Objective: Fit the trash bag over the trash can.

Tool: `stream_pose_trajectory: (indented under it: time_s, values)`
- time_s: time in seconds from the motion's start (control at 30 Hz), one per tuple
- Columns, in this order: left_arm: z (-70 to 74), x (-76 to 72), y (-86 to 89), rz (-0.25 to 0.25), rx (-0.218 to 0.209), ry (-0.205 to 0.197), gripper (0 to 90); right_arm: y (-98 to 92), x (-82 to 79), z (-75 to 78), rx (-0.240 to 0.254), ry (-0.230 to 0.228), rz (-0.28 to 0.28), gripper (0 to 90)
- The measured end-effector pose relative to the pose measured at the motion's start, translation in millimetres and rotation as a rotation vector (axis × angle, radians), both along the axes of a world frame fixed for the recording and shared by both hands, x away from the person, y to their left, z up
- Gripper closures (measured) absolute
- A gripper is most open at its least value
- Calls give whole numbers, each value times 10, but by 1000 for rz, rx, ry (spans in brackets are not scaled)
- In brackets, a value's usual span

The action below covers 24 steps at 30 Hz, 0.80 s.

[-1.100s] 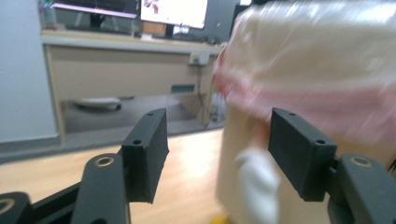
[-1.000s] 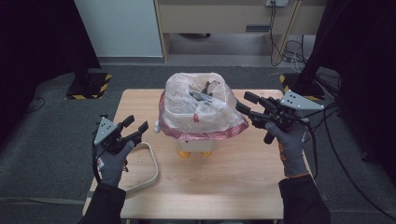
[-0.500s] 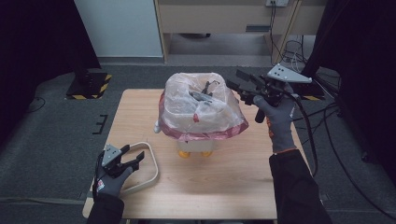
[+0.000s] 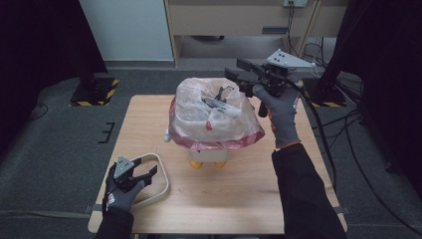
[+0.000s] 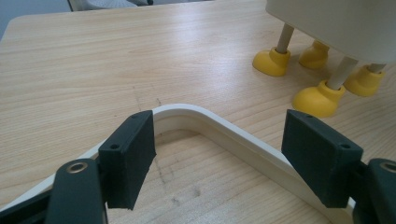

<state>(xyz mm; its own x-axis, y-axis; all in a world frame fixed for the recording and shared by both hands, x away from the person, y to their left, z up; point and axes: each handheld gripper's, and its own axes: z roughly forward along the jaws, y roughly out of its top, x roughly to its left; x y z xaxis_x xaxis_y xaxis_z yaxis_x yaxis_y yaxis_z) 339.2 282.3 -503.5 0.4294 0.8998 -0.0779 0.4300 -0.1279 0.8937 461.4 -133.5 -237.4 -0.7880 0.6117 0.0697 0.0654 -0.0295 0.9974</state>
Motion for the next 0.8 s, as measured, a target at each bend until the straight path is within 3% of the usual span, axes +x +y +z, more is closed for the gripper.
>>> stream_pose_trajectory:
  time_s: [0.5, 0.63, 0.8]
  values:
    - [-3, 12, 20, 9, -20, 10, 251, 646, 120, 132, -80, 13, 51, 406]
    - [-3, 12, 15, 6, -17, 11, 251, 800, 149, 89, -109, 26, 58, 405]
    - [-3, 12, 20, 8, -21, 11, 251, 952, 214, -52, -191, 58, 43, 402]
